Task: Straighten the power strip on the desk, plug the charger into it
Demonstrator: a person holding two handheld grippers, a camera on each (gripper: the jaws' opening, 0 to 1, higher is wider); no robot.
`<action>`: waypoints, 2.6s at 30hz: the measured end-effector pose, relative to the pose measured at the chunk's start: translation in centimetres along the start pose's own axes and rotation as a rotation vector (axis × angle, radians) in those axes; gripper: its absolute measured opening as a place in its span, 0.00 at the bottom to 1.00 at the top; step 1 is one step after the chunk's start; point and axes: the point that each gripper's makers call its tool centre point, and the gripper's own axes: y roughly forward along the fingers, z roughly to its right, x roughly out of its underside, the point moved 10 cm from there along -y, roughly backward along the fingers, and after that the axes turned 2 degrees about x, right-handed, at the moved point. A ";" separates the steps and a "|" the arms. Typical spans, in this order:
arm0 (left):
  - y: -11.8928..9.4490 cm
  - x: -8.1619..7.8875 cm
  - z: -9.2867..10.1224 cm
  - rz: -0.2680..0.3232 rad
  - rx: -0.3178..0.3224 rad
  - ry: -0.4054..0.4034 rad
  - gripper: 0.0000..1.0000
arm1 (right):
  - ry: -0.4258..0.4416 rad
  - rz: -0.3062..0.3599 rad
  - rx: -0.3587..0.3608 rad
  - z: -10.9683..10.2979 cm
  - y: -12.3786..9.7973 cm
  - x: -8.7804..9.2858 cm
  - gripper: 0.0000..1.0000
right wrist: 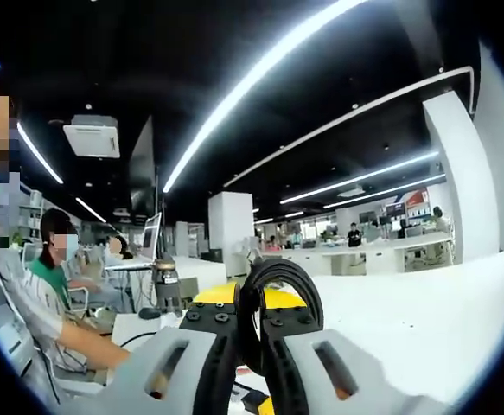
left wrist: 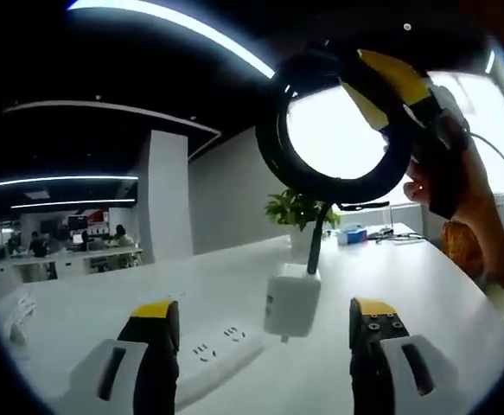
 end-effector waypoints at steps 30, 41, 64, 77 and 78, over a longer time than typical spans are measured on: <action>1.6 0.1 1.3 0.017 0.060 -0.006 0.64 | 0.022 0.013 -0.004 -0.3 0.0 0.3 0.05; 1.6 0.1 1.3 0.022 0.085 -0.005 0.52 | 0.033 0.013 -0.003 -0.2 0.0 0.4 0.05; 1.8 0.5 0.7 0.004 0.145 0.002 0.27 | 0.042 0.016 0.010 0.0 0.1 0.7 0.05; 2.5 0.0 -1.4 -0.083 0.316 0.001 0.26 | 0.026 0.009 0.028 0.6 1.2 1.0 0.05; 2.7 -0.1 -1.7 -0.086 0.330 0.001 0.26 | 0.022 0.008 0.029 0.7 1.4 0.9 0.05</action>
